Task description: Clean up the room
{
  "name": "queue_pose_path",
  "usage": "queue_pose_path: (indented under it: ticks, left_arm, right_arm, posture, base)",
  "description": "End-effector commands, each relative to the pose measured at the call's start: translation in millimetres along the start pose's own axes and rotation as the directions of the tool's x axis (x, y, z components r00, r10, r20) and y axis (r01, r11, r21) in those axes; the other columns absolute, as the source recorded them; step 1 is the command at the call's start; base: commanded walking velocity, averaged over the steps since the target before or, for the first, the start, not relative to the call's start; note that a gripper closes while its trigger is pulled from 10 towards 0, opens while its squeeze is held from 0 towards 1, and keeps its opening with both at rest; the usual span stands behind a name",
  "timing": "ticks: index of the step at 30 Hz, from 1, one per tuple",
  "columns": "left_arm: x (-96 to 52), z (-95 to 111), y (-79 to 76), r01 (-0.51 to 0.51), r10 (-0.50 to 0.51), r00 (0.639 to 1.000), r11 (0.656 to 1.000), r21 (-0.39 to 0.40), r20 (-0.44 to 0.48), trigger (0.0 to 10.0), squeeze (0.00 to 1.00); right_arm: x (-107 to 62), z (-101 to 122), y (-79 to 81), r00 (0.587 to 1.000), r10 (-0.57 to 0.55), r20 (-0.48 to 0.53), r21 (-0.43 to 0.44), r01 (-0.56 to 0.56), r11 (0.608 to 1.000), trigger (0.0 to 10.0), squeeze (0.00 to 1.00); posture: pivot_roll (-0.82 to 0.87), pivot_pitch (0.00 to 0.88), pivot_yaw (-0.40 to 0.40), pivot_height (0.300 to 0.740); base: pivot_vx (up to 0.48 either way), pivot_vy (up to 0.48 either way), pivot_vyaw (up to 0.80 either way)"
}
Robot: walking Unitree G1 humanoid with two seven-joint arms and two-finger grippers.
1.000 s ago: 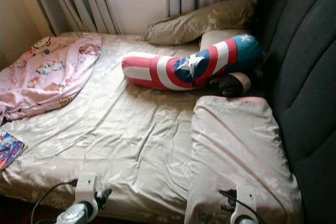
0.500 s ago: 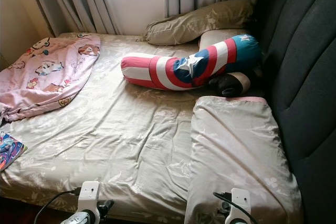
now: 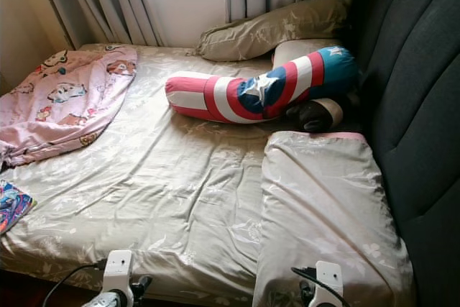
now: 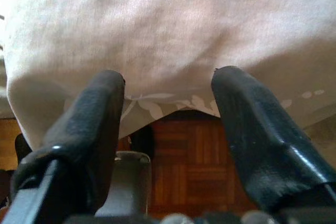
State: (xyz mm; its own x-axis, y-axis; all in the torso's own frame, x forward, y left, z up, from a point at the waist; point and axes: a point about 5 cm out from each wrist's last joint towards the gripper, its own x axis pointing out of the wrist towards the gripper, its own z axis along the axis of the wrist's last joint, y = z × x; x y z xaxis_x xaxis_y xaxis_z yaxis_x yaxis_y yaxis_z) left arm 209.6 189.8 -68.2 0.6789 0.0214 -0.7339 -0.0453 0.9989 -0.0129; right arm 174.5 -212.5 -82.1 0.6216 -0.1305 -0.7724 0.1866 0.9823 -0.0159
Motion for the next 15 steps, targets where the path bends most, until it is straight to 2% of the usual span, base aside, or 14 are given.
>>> queue_pose_path:
  ticks: [1,3,7,12,15]
  left_arm:
    - [-1.2,-7.0,1.7,-0.010,0.010,0.999,1.000,0.005,-0.037,10.0,0.00]
    - [-1.0,-6.7,1.5,-0.011,0.012,0.999,1.000,0.007,-0.040,10.0,0.00]
    - [-0.9,-7.0,1.1,-0.011,0.011,0.999,1.000,0.007,-0.044,10.0,0.00]
    - [-0.8,-7.3,0.7,-0.008,0.008,0.999,1.000,-0.007,-0.050,10.0,0.00]
    - [-0.8,-6.9,1.7,-0.008,0.009,0.999,1.000,0.011,-0.053,10.0,0.00]
  right_arm:
    - [-2.1,-8.9,-2.0,0.999,0.002,-0.034,-0.013,-0.002,1.000,10.0,0.00]
    - [-5.0,-17.3,-10.7,0.998,-0.010,-0.064,-0.034,0.008,0.999,10.0,0.00]
    - [-6.9,-21.6,-15.5,0.997,-0.015,-0.077,-0.047,0.011,0.999,10.0,0.00]
    - [-6.5,-20.2,-13.4,0.998,-0.017,-0.063,-0.066,0.013,0.998,10.0,0.00]
    - [-5.0,-17.5,-7.4,0.998,-0.009,-0.056,-0.051,0.006,0.999,10.0,0.00]
  posture:
    - [0.01,0.006,0.019,0.740]
    - [0.02,0.007,0.017,0.740]
    - [0.02,0.006,0.017,0.740]
    - [0.02,0.006,0.019,0.740]
    - [0.02,0.004,0.021,0.740]
  base:
    - [0.000,0.000,0.00]
    - [0.000,0.000,0.00]
    - [0.000,0.000,0.00]
    - [0.000,0.000,0.00]
    - [0.000,0.480,0.80]
